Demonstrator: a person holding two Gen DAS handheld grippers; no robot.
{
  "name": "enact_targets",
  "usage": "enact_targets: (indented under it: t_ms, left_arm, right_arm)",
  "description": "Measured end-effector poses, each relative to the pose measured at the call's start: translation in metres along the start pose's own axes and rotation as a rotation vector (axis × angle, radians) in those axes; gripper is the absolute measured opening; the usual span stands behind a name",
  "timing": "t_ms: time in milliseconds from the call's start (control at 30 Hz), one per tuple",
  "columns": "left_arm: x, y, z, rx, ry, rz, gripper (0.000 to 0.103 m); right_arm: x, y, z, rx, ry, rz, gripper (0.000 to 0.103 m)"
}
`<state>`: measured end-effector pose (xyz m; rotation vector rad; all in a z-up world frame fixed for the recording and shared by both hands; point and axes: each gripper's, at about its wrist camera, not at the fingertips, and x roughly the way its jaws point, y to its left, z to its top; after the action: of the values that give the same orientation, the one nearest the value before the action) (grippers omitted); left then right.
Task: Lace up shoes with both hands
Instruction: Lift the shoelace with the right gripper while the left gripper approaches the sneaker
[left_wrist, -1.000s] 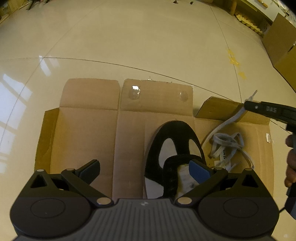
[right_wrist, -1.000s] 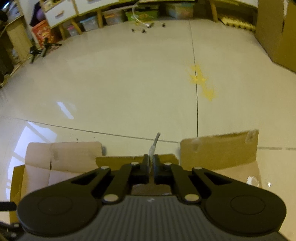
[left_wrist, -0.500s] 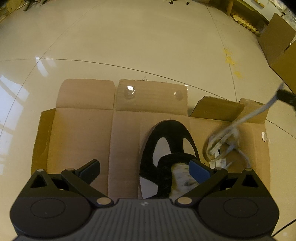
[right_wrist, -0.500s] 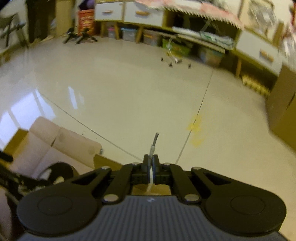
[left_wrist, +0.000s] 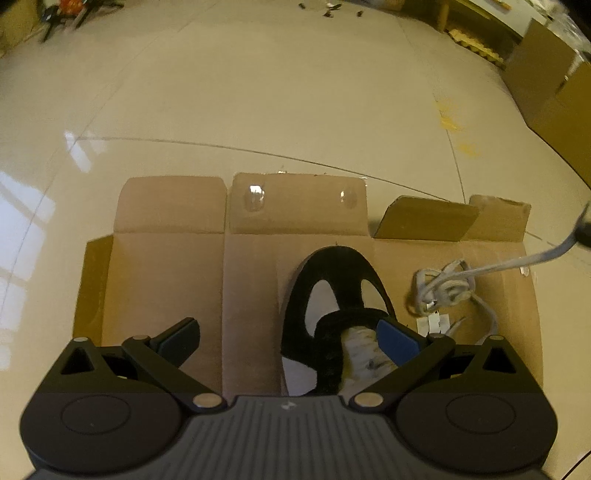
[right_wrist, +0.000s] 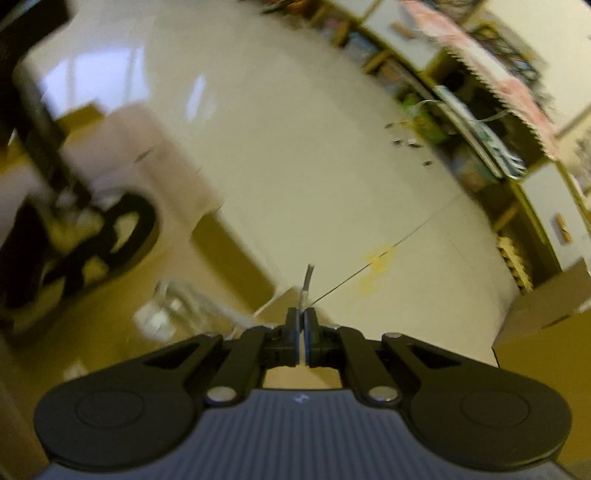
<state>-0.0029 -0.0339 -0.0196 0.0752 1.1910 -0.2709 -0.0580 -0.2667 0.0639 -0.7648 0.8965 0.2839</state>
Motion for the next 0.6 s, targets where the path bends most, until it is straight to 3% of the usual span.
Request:
enact_targets:
  t_ms: [433, 533, 600]
  left_arm:
    - [0.003, -0.016, -0.01, 0.158, -0.011, 0.059, 0.102]
    - [0.002, -0.024, -0.014, 0.23, -0.022, 0.086, 0.102]
    - [0.009, -0.033, -0.023, 0.322, 0.018, 0.124, 0.102]
  right_arm:
    - [0.047, 0.071, -0.009, -0.158, 0.038, 0.141, 0.002]
    - [0.055, 0.079, -0.009, -0.168, 0.036, 0.169, 0.002]
    - [0.056, 0.081, -0.009, -0.171, 0.037, 0.184, 0.002]
